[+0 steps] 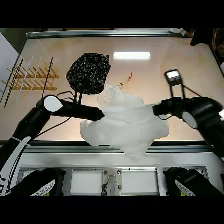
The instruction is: Fold the clothes and pants, and hang the long-sleeved shirts on hangers.
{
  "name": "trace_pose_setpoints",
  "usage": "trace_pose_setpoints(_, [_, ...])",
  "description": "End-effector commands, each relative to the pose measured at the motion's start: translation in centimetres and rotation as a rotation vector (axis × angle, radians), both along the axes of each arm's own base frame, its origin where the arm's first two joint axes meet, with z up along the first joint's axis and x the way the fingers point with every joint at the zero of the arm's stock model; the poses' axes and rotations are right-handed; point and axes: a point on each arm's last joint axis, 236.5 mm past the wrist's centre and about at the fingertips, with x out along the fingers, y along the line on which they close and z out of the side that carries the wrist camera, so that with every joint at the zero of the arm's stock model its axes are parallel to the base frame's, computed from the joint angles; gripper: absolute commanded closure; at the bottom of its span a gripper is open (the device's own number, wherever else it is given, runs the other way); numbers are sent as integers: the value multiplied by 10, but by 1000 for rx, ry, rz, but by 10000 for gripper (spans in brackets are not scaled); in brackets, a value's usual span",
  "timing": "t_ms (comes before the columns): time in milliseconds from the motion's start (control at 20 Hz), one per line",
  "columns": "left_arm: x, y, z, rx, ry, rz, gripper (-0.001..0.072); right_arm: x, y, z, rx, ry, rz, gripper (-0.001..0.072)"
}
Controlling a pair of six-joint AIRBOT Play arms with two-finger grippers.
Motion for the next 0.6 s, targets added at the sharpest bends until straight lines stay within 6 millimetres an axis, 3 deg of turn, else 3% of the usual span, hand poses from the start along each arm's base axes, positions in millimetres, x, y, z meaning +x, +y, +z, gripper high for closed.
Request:
trace_pose_setpoints(0, [24, -9, 51, -50, -119, 9, 274, -24, -8, 61, 110, -108, -56, 706])
trace_pose_setpoints(50, [29, -11, 66, -67, -146, 18, 237, -29, -6, 69, 144, -125, -60, 706])
trace_pose_setpoints(150, [40, -14, 91, -100, -186, 49, 244, -34, -3, 75, 185, -136, -65, 706])
trace_pose_setpoints(250, [47, -15, 102, -89, -229, 75, 243, -36, 1, 76, 204, -132, -60, 706])
trace_pose_setpoints(400, [43, -23, 86, 15, -248, 70, 243, -38, 4, 75, 219, -125, -55, 706])
trace_pose_setpoints(550, [21, -59, 48, 99, -209, -35, 243, -38, 4, 75, 219, -125, -55, 706])
